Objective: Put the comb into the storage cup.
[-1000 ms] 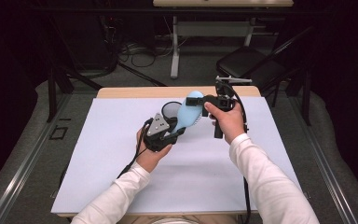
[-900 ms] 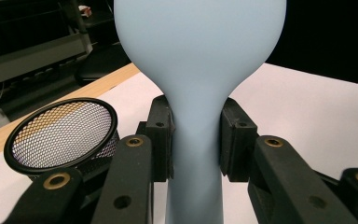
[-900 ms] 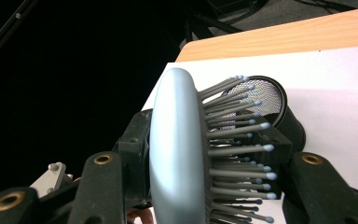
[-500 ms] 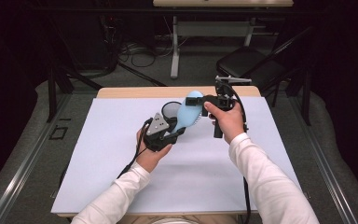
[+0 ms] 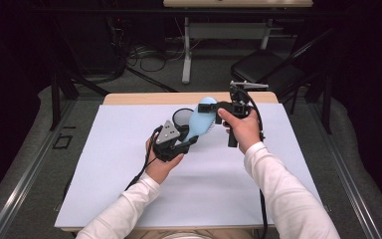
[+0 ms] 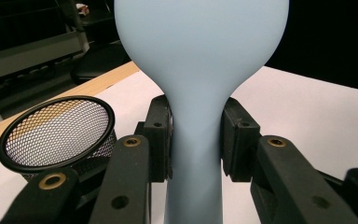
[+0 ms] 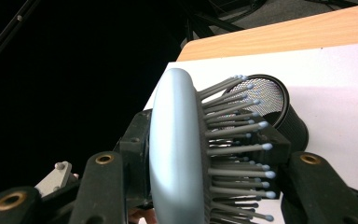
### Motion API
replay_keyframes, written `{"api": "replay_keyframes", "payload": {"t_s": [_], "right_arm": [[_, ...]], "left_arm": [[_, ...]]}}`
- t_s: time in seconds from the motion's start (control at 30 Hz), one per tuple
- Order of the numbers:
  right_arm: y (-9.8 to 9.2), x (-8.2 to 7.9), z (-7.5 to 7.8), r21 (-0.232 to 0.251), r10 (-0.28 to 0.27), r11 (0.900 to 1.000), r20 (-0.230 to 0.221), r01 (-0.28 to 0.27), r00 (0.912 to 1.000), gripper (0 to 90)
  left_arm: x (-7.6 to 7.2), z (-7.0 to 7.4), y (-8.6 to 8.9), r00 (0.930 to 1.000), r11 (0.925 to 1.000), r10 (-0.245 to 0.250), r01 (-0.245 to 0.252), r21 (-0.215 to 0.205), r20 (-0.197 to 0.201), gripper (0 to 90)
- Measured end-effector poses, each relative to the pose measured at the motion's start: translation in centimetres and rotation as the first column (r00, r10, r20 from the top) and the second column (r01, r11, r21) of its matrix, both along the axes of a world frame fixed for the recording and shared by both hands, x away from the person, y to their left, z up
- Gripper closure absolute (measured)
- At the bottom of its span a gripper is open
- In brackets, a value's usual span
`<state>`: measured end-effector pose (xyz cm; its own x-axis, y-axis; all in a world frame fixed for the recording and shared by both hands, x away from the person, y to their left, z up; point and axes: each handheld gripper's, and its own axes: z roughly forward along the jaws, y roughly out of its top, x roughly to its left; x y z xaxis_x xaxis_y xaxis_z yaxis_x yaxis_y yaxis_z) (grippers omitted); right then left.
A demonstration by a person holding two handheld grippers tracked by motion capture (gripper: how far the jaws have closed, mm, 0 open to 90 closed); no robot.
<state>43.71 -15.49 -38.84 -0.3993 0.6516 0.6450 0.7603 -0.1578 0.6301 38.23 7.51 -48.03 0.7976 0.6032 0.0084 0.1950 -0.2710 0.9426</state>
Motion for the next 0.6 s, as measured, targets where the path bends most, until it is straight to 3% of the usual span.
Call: {"api": "replay_keyframes", "payload": {"t_s": [0.6], "right_arm": [[-0.16, 0.08, -0.04, 0.003, -0.003, 1.000, 0.009, 0.003, 1.0000, 50.0]], "left_arm": [[0.31, -0.08, 0.22, 0.9997, 0.9995, 0.014, -0.015, -0.029, -0.021, 53.0]]}}
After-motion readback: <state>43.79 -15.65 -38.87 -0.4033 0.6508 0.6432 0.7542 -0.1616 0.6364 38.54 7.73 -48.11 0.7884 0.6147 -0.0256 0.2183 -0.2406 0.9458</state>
